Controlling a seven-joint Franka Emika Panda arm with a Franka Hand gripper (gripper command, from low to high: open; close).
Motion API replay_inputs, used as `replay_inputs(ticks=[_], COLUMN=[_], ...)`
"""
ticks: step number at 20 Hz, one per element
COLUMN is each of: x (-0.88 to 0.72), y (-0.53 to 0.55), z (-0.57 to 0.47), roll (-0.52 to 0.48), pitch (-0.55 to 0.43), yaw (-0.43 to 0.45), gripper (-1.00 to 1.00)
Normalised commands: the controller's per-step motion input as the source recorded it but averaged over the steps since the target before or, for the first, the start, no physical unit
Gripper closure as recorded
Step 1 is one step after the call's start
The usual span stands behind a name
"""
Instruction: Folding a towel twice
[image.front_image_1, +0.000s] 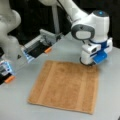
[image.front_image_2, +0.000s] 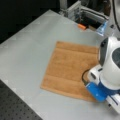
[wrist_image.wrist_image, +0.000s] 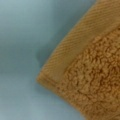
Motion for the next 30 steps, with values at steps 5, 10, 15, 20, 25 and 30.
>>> replay_inputs(ticks=[5, 10, 15, 20, 25, 30], x=[0.11, 0.07, 0.03, -0.06, -0.14, -0.18], y=[0.12, 0.08, 0.09, 0.03, 0.02, -0.02], z=[-0.16, -0.15, -0.11, -0.12, -0.14, -0.14], roll=[-0.231, -0.234, -0.253, -0.258, -0.259, -0.252], pitch=[-0.109, -0.124, -0.135, -0.119, -0.101, -0.093], yaw=[-0.048, -0.015, 0.011, 0.035, 0.062, 0.114], gripper=[-1.0, -1.0, -1.0, -1.0, -1.0, -1.0])
